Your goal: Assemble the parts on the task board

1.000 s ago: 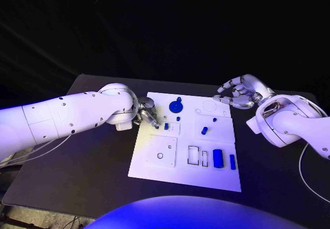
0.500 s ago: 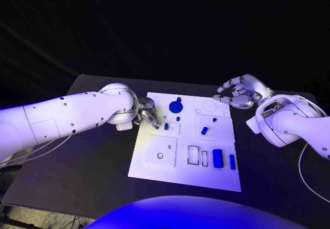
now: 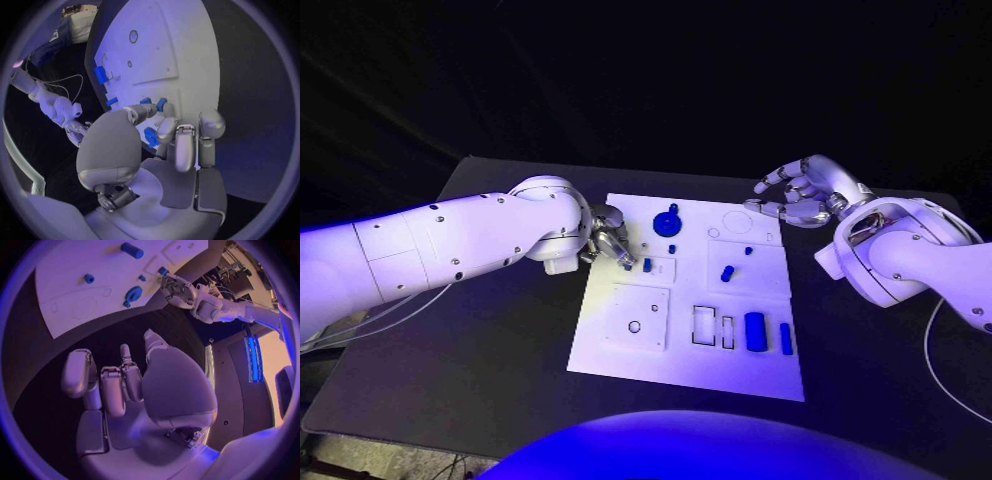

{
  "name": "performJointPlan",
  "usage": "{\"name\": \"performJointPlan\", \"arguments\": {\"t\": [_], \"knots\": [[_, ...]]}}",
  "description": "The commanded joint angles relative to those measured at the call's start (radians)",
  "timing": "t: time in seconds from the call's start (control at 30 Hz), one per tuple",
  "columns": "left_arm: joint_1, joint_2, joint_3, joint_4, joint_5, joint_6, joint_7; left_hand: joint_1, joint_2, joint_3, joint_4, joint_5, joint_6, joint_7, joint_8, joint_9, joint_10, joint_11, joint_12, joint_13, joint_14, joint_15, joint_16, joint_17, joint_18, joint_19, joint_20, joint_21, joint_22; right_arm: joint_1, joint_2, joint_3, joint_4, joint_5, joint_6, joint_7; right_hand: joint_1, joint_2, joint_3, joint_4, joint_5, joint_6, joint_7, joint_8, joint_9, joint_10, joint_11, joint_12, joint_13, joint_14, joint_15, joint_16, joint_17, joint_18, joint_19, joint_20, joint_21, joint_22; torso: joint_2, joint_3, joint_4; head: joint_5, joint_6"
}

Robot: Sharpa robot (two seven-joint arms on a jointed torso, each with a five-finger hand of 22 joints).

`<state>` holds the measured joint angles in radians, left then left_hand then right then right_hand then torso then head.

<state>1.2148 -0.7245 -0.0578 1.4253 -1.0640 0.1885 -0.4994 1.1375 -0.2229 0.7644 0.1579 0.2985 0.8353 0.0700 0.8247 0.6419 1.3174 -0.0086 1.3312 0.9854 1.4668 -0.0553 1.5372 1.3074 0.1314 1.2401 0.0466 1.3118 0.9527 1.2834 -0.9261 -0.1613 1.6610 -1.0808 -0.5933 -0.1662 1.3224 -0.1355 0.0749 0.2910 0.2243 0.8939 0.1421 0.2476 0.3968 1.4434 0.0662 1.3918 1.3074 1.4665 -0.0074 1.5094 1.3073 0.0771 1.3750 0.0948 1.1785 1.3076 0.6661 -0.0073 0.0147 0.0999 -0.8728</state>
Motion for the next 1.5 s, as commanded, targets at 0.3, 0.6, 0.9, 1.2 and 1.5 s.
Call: {"name": "performJointPlan", "arguments": {"t": [0.3,0.6,0.9,1.2,1.5], "knots": [[-0.002,0.005,-0.002,-0.005,0.012,0.008,0.007,-0.051,-0.006,0.043,-0.090,-0.014,0.004,-0.024,-0.007,-0.008,0.009,-0.015,0.001,0.001,0.080,-0.020,0.003,0.165,-0.010,0.003,-0.008,-0.010,-0.008,-0.001,0.001,0.000,-0.001,-0.004,0.003,0.010,-0.009,-0.001,-0.006,0.002,0.006,-0.005,0.001,0.003,-0.001,0.000,-0.007,0.000,0.080,0.063,-0.005,-0.007,0.070,0.012,0.004,-0.001,-0.007,0.008,-0.001,0.0001,-0.0007,0.000,0.000],[-0.002,0.001,0.001,-0.001,0.014,-0.013,0.009,-0.093,-0.010,-0.074,0.006,-0.014,0.028,-0.024,-0.023,-0.024,0.003,-0.014,0.000,-0.001,0.080,-0.020,0.003,0.165,-0.011,0.007,-0.009,-0.016,-0.012,-0.002,-0.001,0.000,-0.001,-0.003,0.002,0.011,-0.009,-0.001,-0.006,0.002,0.006,-0.005,0.001,0.003,-0.001,0.000,-0.007,0.000,0.080,0.063,-0.005,-0.007,0.070,0.012,0.004,-0.001,-0.007,0.008,-0.001,-0.0005,0.0001,-0.001,0.000],[-0.002,-0.003,0.005,-0.003,0.016,-0.036,0.010,-0.101,-0.019,-0.238,0.109,-0.019,0.037,-0.020,-0.028,-0.030,0.005,-0.011,0.002,0.007,0.080,-0.018,0.003,0.166,-0.011,0.012,-0.008,-0.020,-0.013,-0.002,-0.001,0.000,0.000,-0.002,0.002,0.012,-0.009,-0.001,-0.006,0.002,0.006,-0.005,0.001,0.003,-0.001,0.000,-0.007,0.000,0.080,0.063,-0.005,-0.007,0.070,0.012,0.004,-0.001,-0.007,0.008,-0.001,0.0000,-0.0007,-0.003,0.000],[-0.002,-0.012,0.021,-0.002,0.018,-0.065,0.015,-0.104,-0.017,-0.297,0.134,-0.022,0.038,-0.019,-0.031,-0.032,0.004,-0.010,0.000,0.005,0.080,-0.018,0.003,0.166,-0.011,0.013,-0.008,-0.021,-0.014,-0.003,-0.003,0.000,0.000,-0.002,0.001,0.013,-0.011,-0.001,-0.007,0.002,0.006,-0.006,0.001,0.004,-0.002,-0.001,-0.007,0.000,0.080,0.063,-0.005,-0.007,0.069,0.012,0.003,-0.001,-0.009,0.007,-0.001,-0.0002,0.0000,-0.006,0.000],[-0.001,-0.019,0.052,0.026,0.081,-0.177,0.160,-0.047,-0.003,-0.333,0.129,-0.013,-0.043,0.012,-0.057,-0.039,-0.113,0.016,-0.074,-0.147,0.048,0.002,-0.029,0.080,0.018,-0.098,0.006,-0.119,-0.192,-0.004,-0.002,0.000,-0.003,-0.001,-0.003,0.016,-0.012,-0.001,-0.008,0.003,0.006,-0.007,0.001,0.004,-0.002,-0.001,-0.007,0.000,0.080,0.063,-0.005,-0.007,0.069,0.012,0.003,-0.001,-0.010,0.006,-0.002,0.0014,-0.0016,-0.010,0.000]]}}
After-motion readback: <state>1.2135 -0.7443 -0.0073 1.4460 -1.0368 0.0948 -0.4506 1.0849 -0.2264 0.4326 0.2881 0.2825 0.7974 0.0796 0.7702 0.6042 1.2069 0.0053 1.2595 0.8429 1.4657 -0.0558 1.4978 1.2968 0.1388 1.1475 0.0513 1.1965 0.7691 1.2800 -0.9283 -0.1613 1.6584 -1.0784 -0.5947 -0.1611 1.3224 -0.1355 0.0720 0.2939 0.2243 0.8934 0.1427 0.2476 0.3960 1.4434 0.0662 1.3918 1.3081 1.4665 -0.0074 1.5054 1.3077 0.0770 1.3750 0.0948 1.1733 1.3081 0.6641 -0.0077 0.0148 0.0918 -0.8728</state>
